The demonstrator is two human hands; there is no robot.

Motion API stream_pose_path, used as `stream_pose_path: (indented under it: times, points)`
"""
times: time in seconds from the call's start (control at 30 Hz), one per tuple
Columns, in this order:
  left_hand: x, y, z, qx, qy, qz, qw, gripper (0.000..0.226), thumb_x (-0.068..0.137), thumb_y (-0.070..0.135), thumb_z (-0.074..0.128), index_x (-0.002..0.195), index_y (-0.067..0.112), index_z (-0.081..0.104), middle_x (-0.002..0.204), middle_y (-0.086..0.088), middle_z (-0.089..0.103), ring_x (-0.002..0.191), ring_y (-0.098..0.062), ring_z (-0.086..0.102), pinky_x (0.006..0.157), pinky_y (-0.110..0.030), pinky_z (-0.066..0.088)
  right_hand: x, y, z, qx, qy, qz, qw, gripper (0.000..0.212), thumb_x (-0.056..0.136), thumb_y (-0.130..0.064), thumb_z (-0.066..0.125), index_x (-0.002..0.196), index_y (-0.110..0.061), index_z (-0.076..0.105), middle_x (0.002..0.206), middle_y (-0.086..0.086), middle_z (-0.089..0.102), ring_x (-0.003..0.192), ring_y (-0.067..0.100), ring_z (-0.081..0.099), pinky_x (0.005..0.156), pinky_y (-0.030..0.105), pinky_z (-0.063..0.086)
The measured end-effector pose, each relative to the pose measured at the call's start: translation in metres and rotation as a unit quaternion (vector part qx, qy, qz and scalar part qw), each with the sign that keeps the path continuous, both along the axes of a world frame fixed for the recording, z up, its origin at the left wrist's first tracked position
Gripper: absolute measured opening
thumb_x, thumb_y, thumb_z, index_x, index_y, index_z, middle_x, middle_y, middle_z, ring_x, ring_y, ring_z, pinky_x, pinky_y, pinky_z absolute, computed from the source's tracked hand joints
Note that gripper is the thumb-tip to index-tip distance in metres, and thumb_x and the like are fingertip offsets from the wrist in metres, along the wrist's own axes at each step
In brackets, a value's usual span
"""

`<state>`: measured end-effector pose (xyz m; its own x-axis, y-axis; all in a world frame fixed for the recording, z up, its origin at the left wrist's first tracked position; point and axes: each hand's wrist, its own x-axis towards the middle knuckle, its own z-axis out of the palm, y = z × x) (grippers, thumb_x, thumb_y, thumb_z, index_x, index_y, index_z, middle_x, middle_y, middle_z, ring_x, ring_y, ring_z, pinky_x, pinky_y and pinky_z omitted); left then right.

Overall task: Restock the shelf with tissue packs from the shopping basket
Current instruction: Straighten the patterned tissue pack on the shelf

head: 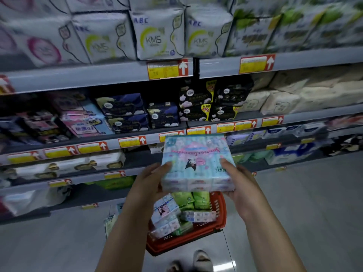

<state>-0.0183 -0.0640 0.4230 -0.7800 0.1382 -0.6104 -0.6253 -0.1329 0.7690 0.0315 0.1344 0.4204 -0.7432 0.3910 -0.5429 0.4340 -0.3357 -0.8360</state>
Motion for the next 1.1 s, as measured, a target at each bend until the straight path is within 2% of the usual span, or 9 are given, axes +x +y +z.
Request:
stream_pose_path:
  times: [0.1,0.17,0.23,0.3,0.4,0.73,0.8,0.9,1.1]
  points:
    - [0.0,0.0,0.033,-0.016,0.028,-0.004,0.999,0.059,0.074,0.042,0.075,0.125,0.017,0.058,0.127,-0.01,0.059,0.107,-0.031,0.063,0.072,-0.036,0.057,0.001,-0.002,0.029,-0.018,0.016,-0.018,1.0,0.055,0.081,-0.043,0.069,0.127,-0.018,0.05,0.124,0.0,0.057,0.113,0.024,0.056,0.082,0.036,0.046]
    - [-0.003,-0.002,0.053,-0.03,0.044,-0.019,0.998,0.066,0.066,0.051,0.078,0.121,0.021,0.061,0.127,-0.008,0.06,0.111,-0.03,0.061,0.083,-0.041,0.055,0.001,-0.002,0.051,-0.023,0.03,-0.022,0.999,0.051,0.081,-0.041,0.07,0.121,-0.015,0.054,0.122,0.0,0.059,0.111,0.025,0.058,0.08,0.037,0.049]
    - [-0.005,-0.005,0.071,-0.026,0.05,-0.04,0.998,0.066,0.058,0.056,0.081,0.114,0.025,0.065,0.123,-0.005,0.065,0.107,-0.027,0.065,0.087,-0.043,0.054,0.001,0.0,0.069,-0.021,0.045,-0.014,0.999,0.05,0.078,-0.043,0.072,0.116,-0.013,0.057,0.122,0.002,0.062,0.111,0.026,0.059,0.083,0.04,0.051]
    - [-0.002,-0.007,0.087,0.002,0.06,-0.053,0.997,0.052,0.065,0.049,0.076,0.109,0.022,0.068,0.114,-0.005,0.07,0.098,-0.025,0.069,0.084,-0.043,0.056,0.005,0.0,0.089,-0.014,0.064,-0.009,0.998,0.049,0.074,-0.047,0.074,0.112,-0.021,0.058,0.124,-0.001,0.06,0.114,0.025,0.057,0.085,0.042,0.05]
    - [0.002,-0.008,0.107,0.025,0.068,-0.058,0.996,0.069,0.056,0.051,0.079,0.116,0.021,0.065,0.117,-0.004,0.069,0.099,-0.024,0.07,0.084,-0.042,0.054,0.01,-0.003,0.116,-0.001,0.09,-0.007,0.996,0.086,0.053,-0.061,0.08,0.126,-0.026,0.053,0.131,-0.002,0.058,0.119,0.025,0.055,0.095,0.048,0.047]
    - [0.02,-0.012,0.177,0.068,0.138,-0.047,0.987,0.079,0.053,0.05,0.081,0.123,0.02,0.061,0.12,-0.002,0.068,0.106,-0.022,0.067,0.098,-0.046,0.048,0.026,-0.01,0.182,0.014,0.166,0.002,0.986,0.101,0.044,-0.067,0.082,0.132,-0.028,0.05,0.129,-0.002,0.061,0.12,0.025,0.056,0.103,0.053,0.042]
    - [0.021,-0.014,0.187,0.071,0.152,-0.046,0.985,0.073,0.055,0.047,0.078,0.121,0.019,0.062,0.116,-0.003,0.07,0.105,-0.023,0.067,0.098,-0.047,0.048,0.026,-0.01,0.193,0.02,0.179,0.011,0.984,0.091,0.05,-0.065,0.081,0.128,-0.027,0.053,0.123,-0.002,0.065,0.116,0.025,0.059,0.102,0.056,0.042]
    - [0.022,-0.013,0.2,0.083,0.161,-0.045,0.982,0.066,0.056,0.044,0.075,0.116,0.017,0.065,0.111,-0.005,0.072,0.104,-0.024,0.067,0.095,-0.045,0.049,0.026,-0.006,0.205,0.021,0.196,0.021,0.98,0.049,0.07,-0.048,0.074,0.112,-0.026,0.061,0.106,-0.002,0.072,0.102,0.022,0.066,0.099,0.055,0.045]
    - [0.025,-0.011,0.22,0.097,0.17,-0.058,0.979,0.04,0.063,0.044,0.067,0.098,0.027,0.073,0.101,-0.002,0.075,0.09,-0.021,0.072,0.077,-0.041,0.052,0.028,0.0,0.225,0.025,0.213,0.045,0.976,0.062,0.061,-0.051,0.075,0.116,-0.024,0.061,0.107,0.001,0.073,0.103,0.026,0.067,0.1,0.058,0.043]
